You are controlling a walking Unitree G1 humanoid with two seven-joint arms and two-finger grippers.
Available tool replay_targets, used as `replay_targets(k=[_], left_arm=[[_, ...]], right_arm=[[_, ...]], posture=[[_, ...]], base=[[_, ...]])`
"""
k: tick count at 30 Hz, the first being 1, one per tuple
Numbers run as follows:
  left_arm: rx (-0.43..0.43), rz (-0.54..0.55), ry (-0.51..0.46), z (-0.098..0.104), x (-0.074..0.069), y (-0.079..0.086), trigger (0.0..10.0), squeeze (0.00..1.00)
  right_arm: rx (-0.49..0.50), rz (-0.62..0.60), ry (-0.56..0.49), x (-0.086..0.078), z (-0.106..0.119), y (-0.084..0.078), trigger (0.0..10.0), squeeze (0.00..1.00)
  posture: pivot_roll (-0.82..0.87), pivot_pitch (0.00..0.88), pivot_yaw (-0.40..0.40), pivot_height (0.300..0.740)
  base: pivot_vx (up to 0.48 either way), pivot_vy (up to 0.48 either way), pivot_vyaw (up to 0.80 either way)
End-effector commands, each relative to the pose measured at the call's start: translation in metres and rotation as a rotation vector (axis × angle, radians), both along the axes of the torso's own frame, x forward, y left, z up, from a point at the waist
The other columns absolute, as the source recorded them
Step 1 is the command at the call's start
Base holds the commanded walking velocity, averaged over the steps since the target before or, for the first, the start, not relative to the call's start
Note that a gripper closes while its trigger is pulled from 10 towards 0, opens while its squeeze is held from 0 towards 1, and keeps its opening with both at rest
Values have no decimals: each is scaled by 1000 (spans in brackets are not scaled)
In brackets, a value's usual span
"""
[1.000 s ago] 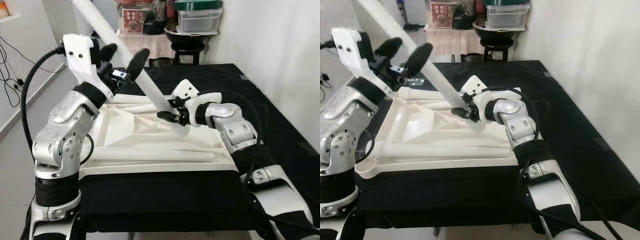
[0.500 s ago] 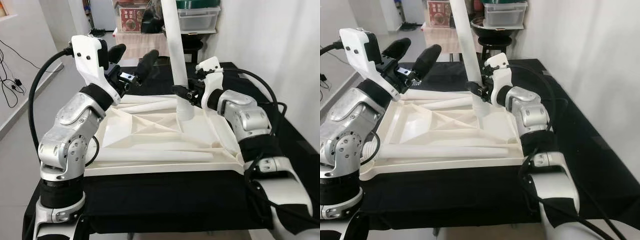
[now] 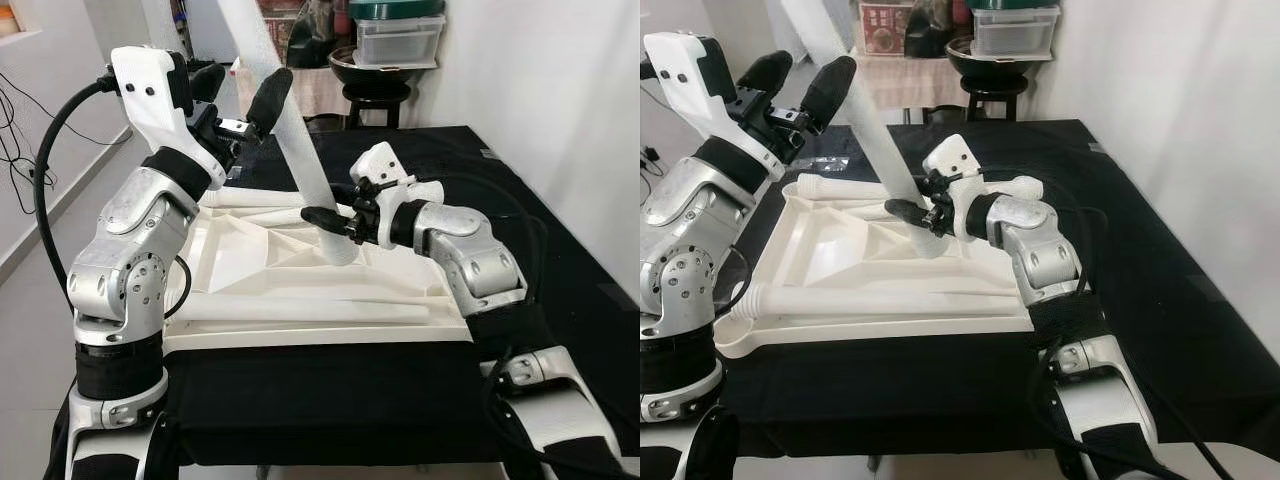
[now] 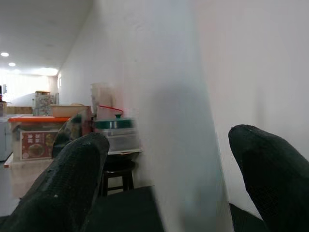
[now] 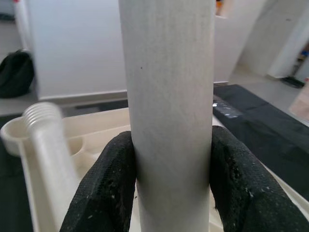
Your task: Building children table
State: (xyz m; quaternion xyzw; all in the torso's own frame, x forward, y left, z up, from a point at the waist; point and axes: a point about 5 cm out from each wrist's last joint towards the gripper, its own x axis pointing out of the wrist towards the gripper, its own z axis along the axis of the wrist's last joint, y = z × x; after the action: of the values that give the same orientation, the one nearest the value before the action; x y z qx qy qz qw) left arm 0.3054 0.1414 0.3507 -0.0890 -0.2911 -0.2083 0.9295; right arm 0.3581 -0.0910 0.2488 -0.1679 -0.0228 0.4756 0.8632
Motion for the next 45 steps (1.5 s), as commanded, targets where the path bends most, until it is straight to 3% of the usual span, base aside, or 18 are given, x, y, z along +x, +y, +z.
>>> replay_targets(k=[1,5,6,7,8,11,24,25,32,33,35,36,45], left_arm=[[-7,-9,-10,2,0,-1,10000,0],[-5,-15,-8,2,2,-2,10000,0],[-3,-21,-5,2,3,-3,7843,0],[-3,-21,-5,2,3,-3,7843,0],[-4,-36,-4,1,4,-5,0,0],[1,-47,-4,1,4,-6,0,0],[25,-120,17,-5,6,-13,0,0],[35,-152,18,-6,6,-17,0,0],[17,-191,24,-7,8,-20,0,0],[14,-184,25,-7,9,-21,0,0],[13,-179,25,-7,10,-21,0,0],[10,-180,23,-7,10,-22,0,0],[-17,-216,9,-1,9,-28,0,0]], right_arm=[[-13,24,-33,-3,3,4,10000,0],[-48,58,-43,-9,0,8,10000,0],[-56,65,-46,-10,-1,10,10000,0],[-56,65,-46,-10,-1,10,10000,0],[-61,66,-49,-11,-2,11,10000,0],[-61,62,-50,-12,-3,13,10000,0],[43,-162,-60,6,-7,20,10000,0],[80,-188,-11,9,-13,22,10000,1000],[120,-177,-28,5,-12,40,10000,1000],[130,-172,-32,4,-11,45,10000,773],[137,-169,-34,3,-11,48,10000,773],[131,-158,-44,2,-12,53,10000,0],[77,-139,-109,-1,-20,77,10000,0]], posture=[[-109,0,46,740],[-112,0,51,740],[-113,0,51,740],[-113,0,51,740],[-112,0,51,740],[-112,0,51,740],[-109,0,49,740],[-108,0,48,740],[-110,0,51,740],[-109,0,50,740],[-109,0,50,740],[-109,0,50,740],[-106,0,47,740]], base=[[0,0,0],[0,0,0],[0,0,0],[0,0,0],[0,0,0],[0,0,0],[0,0,0],[0,0,0],[0,0,0],[0,0,0],[0,0,0],[0,0,0],[0,0,0]])
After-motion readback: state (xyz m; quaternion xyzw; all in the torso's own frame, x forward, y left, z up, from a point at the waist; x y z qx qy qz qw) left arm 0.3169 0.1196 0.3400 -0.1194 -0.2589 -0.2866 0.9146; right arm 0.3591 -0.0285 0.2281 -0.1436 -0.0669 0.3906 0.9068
